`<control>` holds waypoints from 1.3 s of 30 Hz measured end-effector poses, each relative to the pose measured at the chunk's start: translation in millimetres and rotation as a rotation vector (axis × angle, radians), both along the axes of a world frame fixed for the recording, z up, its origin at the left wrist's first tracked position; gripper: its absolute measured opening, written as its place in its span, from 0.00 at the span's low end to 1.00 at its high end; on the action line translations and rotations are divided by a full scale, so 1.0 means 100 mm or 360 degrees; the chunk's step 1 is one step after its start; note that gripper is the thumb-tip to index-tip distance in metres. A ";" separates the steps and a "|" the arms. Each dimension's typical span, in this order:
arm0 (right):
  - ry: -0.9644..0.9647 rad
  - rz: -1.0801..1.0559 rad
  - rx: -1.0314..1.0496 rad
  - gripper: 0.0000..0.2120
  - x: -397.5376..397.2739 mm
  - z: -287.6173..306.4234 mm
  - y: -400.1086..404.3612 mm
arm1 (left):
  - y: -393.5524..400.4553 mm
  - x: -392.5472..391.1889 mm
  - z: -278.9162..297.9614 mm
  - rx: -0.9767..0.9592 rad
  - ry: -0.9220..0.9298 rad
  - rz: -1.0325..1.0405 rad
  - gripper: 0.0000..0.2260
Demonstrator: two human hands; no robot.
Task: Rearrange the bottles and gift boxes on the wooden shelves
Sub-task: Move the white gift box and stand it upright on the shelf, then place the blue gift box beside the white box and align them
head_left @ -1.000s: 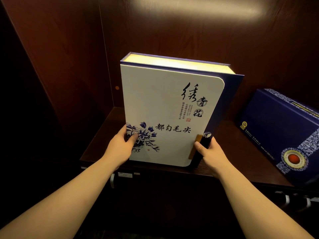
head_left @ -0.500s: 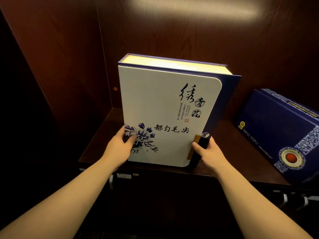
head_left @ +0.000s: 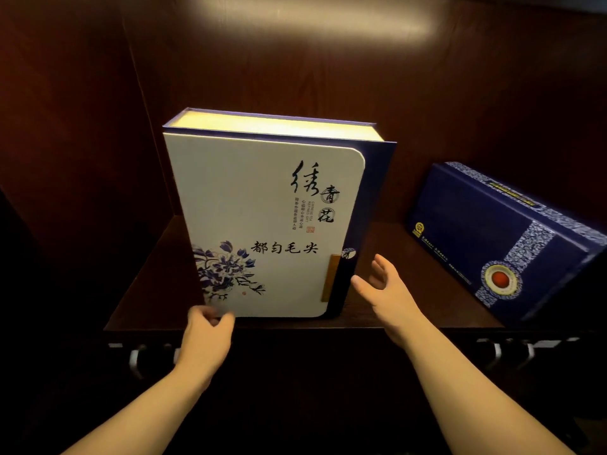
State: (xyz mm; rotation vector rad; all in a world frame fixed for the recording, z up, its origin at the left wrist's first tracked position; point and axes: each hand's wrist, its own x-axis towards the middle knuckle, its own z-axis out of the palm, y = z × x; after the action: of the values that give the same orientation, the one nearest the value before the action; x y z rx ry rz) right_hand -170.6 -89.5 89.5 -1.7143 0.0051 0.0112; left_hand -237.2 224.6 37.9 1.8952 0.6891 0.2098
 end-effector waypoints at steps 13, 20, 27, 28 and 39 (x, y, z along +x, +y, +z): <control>-0.0198 -0.0630 -0.0038 0.44 -0.30 0.35 -1.38 | -1.82 0.49 0.46 -0.0133 0.0026 -0.1130 0.14; -0.0427 -0.0983 -0.0092 0.42 -0.40 0.60 -2.35 | -3.08 1.39 0.81 -0.0328 -0.0237 -0.1128 0.22; -0.0585 -0.0996 -0.0285 0.43 -0.29 0.68 -2.82 | -3.95 2.61 1.06 -0.0488 -0.0370 -0.0895 0.21; -0.0587 -0.0995 -0.0330 0.44 -0.26 0.67 -2.84 | -4.03 2.78 1.10 -0.0503 -0.0366 -0.0849 0.23; -0.0337 -0.1105 -0.0114 0.51 0.12 0.47 -2.85 | -4.42 4.01 1.29 -0.0680 -0.0352 -0.0750 0.36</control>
State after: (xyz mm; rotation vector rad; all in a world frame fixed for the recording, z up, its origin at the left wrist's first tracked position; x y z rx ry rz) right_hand -159.1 -374.9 136.1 -1.6991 0.4456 -0.6896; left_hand 163.4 -217.8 166.6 1.5385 0.1105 -0.0300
